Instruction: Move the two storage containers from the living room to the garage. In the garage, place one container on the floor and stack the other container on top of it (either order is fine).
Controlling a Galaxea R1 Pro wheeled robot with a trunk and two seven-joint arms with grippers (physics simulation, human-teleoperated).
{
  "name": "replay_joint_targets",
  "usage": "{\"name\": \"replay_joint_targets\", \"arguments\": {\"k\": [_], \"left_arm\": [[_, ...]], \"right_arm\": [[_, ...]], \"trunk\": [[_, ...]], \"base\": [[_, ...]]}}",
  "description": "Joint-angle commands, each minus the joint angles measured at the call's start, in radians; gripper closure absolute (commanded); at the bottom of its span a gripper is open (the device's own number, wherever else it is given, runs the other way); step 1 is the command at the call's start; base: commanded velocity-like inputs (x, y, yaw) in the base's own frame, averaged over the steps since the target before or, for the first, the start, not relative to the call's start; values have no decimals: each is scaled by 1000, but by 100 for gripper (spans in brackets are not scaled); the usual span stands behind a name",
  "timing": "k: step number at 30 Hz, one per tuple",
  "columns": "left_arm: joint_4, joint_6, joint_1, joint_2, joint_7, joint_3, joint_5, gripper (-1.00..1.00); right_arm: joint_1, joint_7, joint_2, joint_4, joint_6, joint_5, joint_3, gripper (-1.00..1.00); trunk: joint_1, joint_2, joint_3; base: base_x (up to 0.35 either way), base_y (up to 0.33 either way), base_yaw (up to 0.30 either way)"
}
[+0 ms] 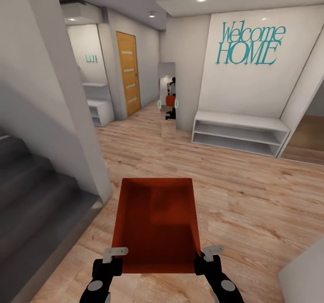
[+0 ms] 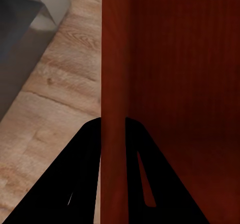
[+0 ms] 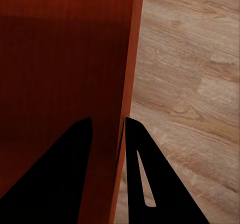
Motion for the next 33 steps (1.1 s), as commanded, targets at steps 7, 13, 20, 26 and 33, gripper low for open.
{"name": "replay_joint_targets", "arguments": {"k": [7,13,20,26,33], "left_arm": [[-4,8,-1,-1,9,32,-15,100],[-4,9,-1,-1,9,32,-15,100],[-3,10,-1,-1,9,32,-16,100],[-3,10,0,-1,9,32,-16,100],[-3,11,-1,-1,9,32,-16,100]], "right_arm": [[-1,5,0,-2,7,6,0,100],[-1,5,0,-2,7,6,0,100],[-1,5,0,-2,7,6,0,100],[-1,5,0,-2,6,6,0,100],[-1,5,0,-2,7,6,1,100]], "trunk": [[1,-2,-2],[1,-2,-2],[1,-2,-2],[1,-2,-2],[1,-2,-2]], "base": [[145,25,1],[318,5,0],[327,0,0],[328,0,0],[328,0,0]]}}
